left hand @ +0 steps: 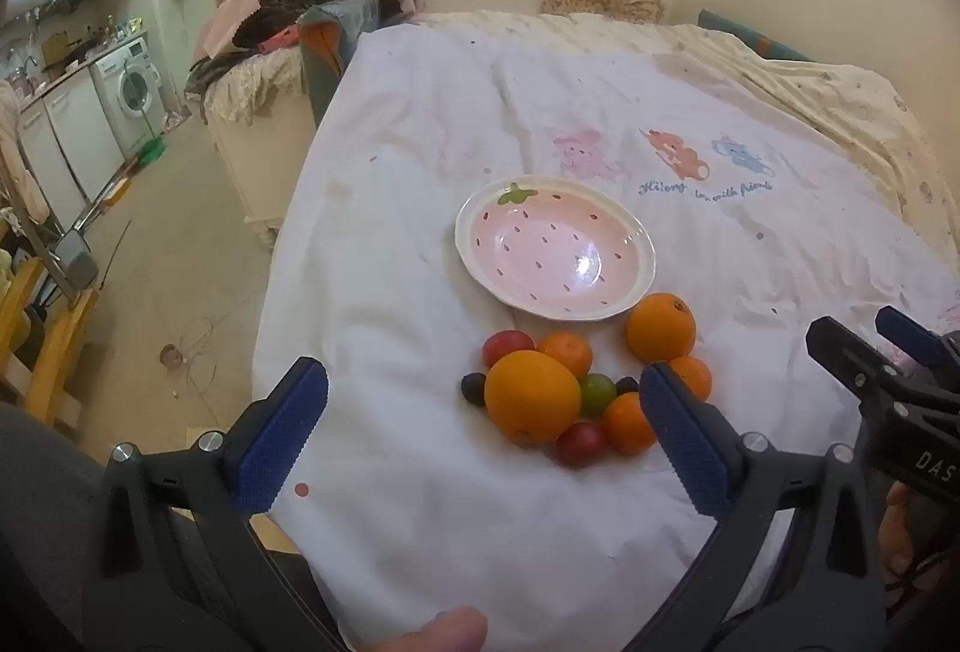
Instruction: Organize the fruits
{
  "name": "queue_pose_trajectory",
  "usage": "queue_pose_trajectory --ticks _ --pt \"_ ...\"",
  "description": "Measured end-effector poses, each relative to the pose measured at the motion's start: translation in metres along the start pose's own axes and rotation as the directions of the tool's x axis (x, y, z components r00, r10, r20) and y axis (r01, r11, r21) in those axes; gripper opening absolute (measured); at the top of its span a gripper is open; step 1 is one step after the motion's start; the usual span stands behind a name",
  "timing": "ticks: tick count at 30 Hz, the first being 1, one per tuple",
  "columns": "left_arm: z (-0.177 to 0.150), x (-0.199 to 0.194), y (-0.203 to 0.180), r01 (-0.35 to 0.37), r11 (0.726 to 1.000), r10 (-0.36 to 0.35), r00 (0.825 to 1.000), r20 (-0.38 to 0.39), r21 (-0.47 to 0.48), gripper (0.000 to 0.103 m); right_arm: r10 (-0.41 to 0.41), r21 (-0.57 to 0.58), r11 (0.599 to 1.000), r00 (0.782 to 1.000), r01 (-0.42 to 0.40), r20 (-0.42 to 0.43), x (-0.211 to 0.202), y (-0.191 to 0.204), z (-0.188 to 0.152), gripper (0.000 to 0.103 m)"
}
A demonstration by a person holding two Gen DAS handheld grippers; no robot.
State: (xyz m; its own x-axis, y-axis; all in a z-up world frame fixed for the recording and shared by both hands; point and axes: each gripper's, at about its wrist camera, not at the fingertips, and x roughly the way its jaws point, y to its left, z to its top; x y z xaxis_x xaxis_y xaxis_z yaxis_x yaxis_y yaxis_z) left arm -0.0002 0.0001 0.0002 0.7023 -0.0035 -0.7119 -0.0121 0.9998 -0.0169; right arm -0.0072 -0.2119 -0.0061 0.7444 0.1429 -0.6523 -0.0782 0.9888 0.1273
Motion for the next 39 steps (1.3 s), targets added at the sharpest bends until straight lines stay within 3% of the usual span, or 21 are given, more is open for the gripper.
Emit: queue_pose_trajectory --ticks 39 --pt "0.0023 -0.001 0.0014 0.002 1.0 -0.002 1.0 0.002 -0.006 0.102 0.004 -0.004 1.0 1.0 -0.004 -0.022 0.0059 0.001 -0.0021 0.103"
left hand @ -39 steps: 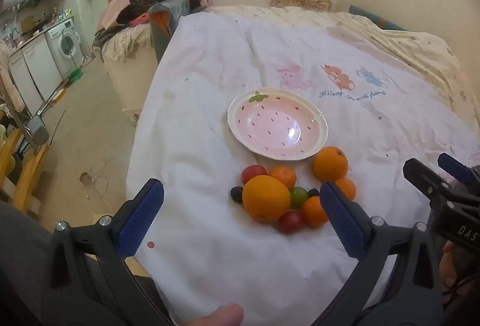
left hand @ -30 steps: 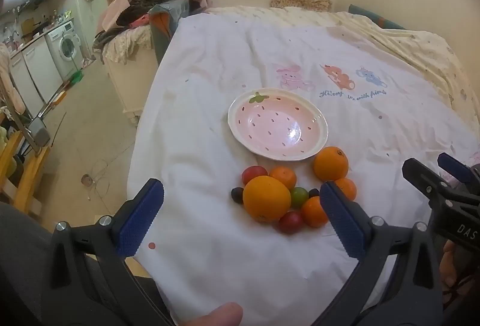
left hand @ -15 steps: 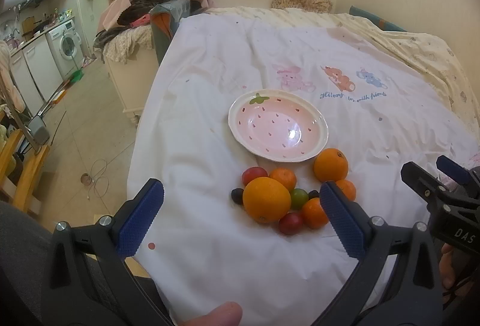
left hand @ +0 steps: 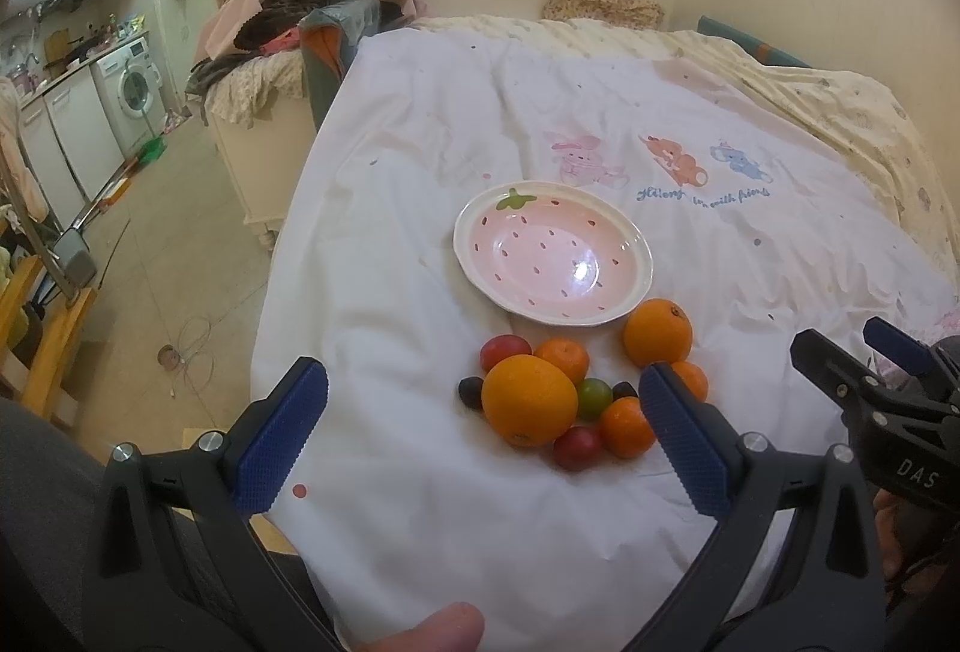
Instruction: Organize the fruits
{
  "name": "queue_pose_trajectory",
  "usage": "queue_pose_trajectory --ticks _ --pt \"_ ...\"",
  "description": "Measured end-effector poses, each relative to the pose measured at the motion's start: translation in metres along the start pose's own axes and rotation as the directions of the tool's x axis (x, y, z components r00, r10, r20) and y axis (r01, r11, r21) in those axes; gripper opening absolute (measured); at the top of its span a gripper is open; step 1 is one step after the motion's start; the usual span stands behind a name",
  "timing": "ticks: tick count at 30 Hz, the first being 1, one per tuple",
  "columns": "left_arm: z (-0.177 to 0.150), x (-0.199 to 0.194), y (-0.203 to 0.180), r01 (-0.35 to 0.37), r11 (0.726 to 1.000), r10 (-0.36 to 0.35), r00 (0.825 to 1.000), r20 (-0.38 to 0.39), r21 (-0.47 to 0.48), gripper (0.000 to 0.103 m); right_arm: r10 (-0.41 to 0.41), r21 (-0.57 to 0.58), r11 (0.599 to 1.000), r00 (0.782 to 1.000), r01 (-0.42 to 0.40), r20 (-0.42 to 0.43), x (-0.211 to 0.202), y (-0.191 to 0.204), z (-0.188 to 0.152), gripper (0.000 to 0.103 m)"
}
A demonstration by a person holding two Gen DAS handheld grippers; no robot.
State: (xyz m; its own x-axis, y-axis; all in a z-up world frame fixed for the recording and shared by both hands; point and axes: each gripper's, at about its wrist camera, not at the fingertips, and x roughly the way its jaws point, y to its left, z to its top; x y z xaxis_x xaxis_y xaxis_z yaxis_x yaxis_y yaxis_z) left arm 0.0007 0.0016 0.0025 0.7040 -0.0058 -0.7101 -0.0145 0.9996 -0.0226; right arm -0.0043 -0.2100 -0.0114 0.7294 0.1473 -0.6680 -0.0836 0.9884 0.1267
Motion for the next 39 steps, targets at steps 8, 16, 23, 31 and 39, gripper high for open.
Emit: queue_pose_trajectory --ticks 8,16,23,31,39 --pt "-0.0009 -0.0001 0.0003 0.0 1.0 0.0 1.0 0.002 0.0 0.102 0.002 0.002 1.0 1.0 -0.002 -0.004 0.0006 0.0002 -0.0004 0.103" --pt "-0.0011 -0.0001 0.0004 0.0 1.0 0.0 1.0 0.002 0.0 0.102 0.003 0.002 1.0 1.0 -0.003 -0.005 0.0019 -0.0002 -0.0009 0.103" --pt "-0.0012 0.0 0.0004 0.0 1.0 0.0 1.0 0.002 0.0 0.102 0.004 0.0 1.0 1.0 -0.004 -0.004 0.0021 -0.0004 -0.0009 0.103" --pt "-0.0014 0.0 0.0001 -0.001 1.0 0.001 1.0 0.002 0.001 0.102 0.009 0.005 1.0 1.0 -0.009 -0.007 0.0029 -0.0003 -0.0017 0.103" --pt "-0.0014 0.0 0.0 -0.004 1.0 0.004 1.0 0.003 0.001 0.102 0.011 0.018 1.0 1.0 -0.011 -0.014 0.0037 -0.0001 -0.0034 0.103"
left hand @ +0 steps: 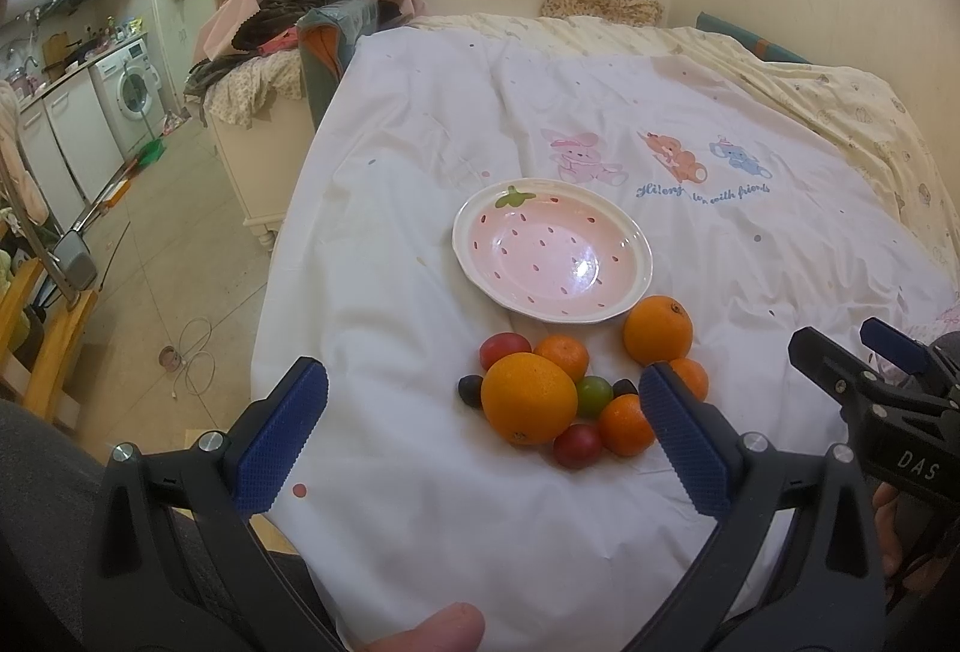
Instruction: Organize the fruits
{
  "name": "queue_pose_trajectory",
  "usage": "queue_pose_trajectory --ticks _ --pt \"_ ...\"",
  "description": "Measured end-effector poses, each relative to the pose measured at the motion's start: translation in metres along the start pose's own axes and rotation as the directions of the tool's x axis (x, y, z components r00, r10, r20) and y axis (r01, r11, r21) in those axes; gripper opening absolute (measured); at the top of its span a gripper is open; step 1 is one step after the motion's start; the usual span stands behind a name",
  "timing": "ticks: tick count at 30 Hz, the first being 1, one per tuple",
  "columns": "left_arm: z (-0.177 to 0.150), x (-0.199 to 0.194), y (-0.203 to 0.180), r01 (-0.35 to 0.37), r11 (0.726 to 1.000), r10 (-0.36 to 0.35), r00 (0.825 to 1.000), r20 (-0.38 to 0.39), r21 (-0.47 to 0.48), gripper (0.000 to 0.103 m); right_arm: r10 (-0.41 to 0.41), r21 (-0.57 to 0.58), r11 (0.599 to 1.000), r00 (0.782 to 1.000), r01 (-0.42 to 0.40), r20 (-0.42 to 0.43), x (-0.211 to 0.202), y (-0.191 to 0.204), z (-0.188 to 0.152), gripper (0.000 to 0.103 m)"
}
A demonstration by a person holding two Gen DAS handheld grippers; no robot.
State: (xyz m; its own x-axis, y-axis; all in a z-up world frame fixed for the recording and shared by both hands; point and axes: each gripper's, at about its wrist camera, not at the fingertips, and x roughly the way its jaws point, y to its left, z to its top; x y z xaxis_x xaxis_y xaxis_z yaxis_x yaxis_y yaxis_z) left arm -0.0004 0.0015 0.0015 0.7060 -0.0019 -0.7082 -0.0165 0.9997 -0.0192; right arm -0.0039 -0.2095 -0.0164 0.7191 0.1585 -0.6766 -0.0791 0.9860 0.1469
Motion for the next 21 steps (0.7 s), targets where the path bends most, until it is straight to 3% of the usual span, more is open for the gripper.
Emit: queue_pose_trajectory --ticks 16,21 --pt "0.0 0.0 -0.001 0.0 1.0 0.0 1.0 -0.002 0.0 0.102 0.005 0.01 1.0 1.0 -0.005 -0.009 0.002 -0.004 0.001 0.103" --pt "-0.005 0.005 -0.001 -0.017 1.0 0.016 0.999 -0.032 -0.008 0.102 0.034 0.052 0.998 0.997 -0.03 -0.073 0.009 -0.011 0.002 0.103"
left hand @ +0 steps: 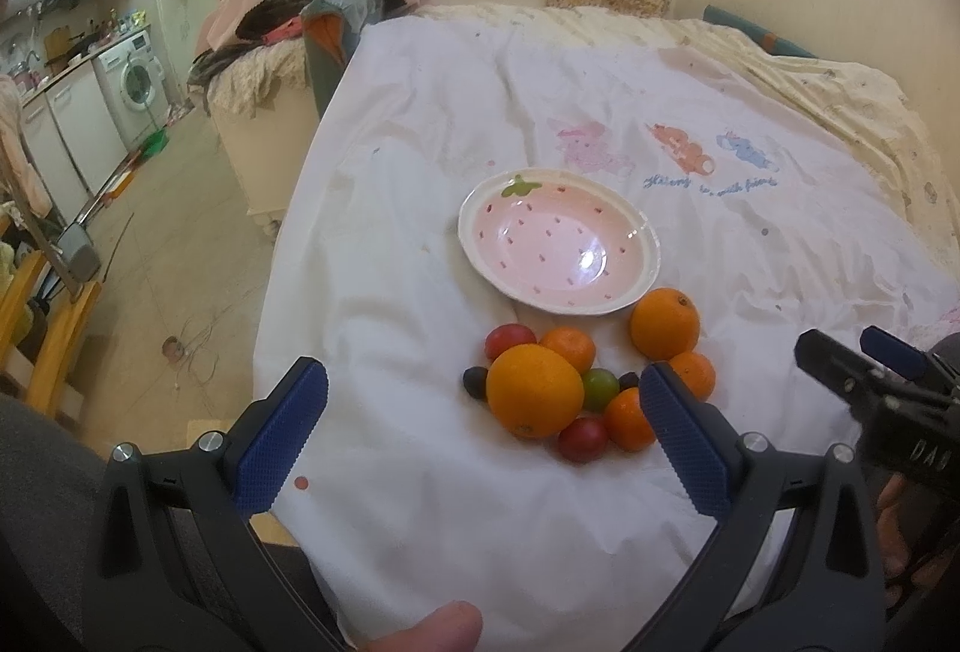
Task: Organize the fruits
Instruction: 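Lower the right tool to the small orange and close its fingers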
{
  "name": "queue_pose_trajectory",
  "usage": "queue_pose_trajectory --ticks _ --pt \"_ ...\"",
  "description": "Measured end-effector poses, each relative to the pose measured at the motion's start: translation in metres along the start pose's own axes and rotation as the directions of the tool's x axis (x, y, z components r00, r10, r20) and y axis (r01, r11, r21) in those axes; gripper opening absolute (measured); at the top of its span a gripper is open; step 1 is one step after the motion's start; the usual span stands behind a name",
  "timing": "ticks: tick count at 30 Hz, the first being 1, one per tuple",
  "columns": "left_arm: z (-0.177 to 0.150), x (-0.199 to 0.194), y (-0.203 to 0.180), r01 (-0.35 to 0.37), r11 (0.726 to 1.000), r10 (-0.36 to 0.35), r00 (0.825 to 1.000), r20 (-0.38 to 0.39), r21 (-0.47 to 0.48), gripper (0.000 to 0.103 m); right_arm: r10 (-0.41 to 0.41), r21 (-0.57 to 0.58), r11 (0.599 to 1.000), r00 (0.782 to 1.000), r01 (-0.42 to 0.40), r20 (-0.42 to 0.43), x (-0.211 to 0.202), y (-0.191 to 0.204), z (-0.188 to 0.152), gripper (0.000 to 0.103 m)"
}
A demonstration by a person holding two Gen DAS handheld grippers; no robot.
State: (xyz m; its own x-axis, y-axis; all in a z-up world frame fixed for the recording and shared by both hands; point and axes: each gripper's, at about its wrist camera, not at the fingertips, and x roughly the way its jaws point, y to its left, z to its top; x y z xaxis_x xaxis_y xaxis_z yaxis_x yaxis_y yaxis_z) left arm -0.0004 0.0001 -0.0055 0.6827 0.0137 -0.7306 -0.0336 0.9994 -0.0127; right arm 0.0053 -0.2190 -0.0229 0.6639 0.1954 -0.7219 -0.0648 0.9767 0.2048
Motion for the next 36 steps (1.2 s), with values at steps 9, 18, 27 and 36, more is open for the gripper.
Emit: queue_pose_trajectory --ticks 9,18,27,36 --pt "-0.003 0.014 0.012 -0.047 0.997 0.041 0.996 -0.079 -0.068 0.102 0.118 0.187 0.98 0.952 -0.066 -0.283 0.045 -0.024 -0.001 0.09" --pt "-0.004 0.032 0.019 -0.074 0.992 0.056 0.984 -0.169 -0.102 0.102 0.117 0.14 0.988 0.902 -0.064 -0.415 0.102 -0.007 0.009 0.076" --pt "-0.008 0.049 0.024 -0.088 0.988 0.057 0.971 -0.233 -0.126 0.102 0.085 0.101 0.994 0.873 -0.04 -0.481 0.142 -0.004 0.004 0.052" --pt "-0.006 0.067 0.008 -0.074 0.995 0.05 0.95 -0.309 -0.067 0.102 0.16 0.17 0.982 0.864 -0.087 -0.477 0.136 -0.014 0.006 0.041"
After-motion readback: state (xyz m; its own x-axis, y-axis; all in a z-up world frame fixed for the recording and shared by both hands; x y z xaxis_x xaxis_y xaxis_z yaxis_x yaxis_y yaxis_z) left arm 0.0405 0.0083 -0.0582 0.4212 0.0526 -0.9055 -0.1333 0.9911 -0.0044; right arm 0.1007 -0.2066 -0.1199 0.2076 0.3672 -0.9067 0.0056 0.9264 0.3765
